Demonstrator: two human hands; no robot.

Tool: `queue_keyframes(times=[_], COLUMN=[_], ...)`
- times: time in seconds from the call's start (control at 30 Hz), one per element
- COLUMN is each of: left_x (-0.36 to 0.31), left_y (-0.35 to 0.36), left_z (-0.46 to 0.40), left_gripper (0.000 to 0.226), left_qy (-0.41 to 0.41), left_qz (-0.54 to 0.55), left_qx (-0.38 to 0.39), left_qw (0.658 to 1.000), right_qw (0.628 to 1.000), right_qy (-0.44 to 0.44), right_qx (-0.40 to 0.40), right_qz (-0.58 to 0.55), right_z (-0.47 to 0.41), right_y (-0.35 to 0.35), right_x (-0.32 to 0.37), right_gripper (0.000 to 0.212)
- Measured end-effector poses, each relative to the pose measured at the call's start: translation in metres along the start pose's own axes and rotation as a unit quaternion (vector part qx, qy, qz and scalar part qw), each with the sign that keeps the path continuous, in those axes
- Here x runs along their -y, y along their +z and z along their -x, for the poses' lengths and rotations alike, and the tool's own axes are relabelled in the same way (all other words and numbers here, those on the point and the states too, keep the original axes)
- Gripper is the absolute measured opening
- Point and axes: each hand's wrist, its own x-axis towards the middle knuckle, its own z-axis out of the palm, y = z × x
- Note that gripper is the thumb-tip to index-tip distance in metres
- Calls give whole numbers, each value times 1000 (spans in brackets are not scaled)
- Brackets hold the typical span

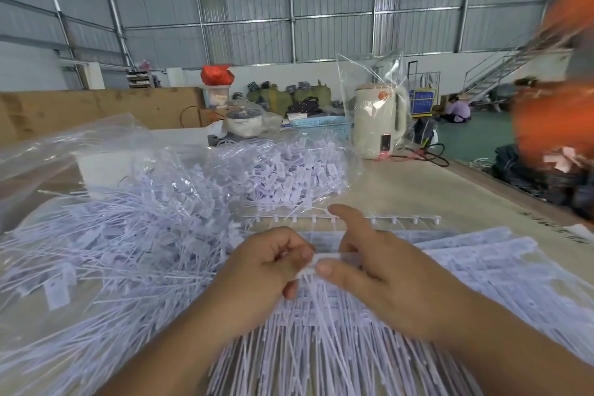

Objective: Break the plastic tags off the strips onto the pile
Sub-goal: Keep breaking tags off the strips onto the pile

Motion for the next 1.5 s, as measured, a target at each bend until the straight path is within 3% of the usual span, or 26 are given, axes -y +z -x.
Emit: queue_keyframes(times=[0.13, 0.23, 0.53, 0.7, 0.83, 0.9, 0.97, 1.07, 1.13, 1.23, 1.37, 1.5], left_x=[0, -1, -11, -19, -8, -4, -6, -11, -10, -8, -9, -8], left_y=[-2, 2, 16, 30, 4, -13, -15, 1, 6, 7, 10, 9], left_z=[1, 1, -1, 1, -8, -9, -5, 2, 4, 6, 7, 8], left_gripper=[21, 21, 32, 33, 16, 15, 21, 25, 27, 30, 26, 46], left_qy=[9, 11, -5, -33, -104, -98, -69, -21, 3, 31, 35, 45], left_qz=[1, 3, 153, 281, 380, 298, 179, 78, 39, -2, 3, 10], left_qx=[9, 13, -82, -115, -199, -205, -133, -3, 15, 7, 9, 23], left_qw=[1000, 1000, 985, 952, 897, 927, 973, 997, 999, 999, 999, 999], right_qw=[998, 997, 992, 980, 963, 969, 989, 999, 999, 998, 998, 997], right_qy=[-10, -10, 14, 18, 32, 20, -22, -34, -39, -42, -37, -44], right_qx=[41, 43, -116, -190, -266, -246, -137, -19, 14, 32, 27, 2], right_qz=[52, 68, 47, 47, -7, -24, -45, -1, 24, 33, 48, 58], right_z=[0, -1, -2, -2, 0, 2, 3, 0, -1, 1, 1, 0], right_y=[-7, -6, -8, -5, -15, -22, -19, -7, -3, -3, -1, -1], right_x=[-5, -5, 9, 18, 11, 9, 11, 12, 11, 15, 19, 20], right_gripper=[33, 38, 42, 38, 45, 42, 26, 65, 77, 87, 85, 77])
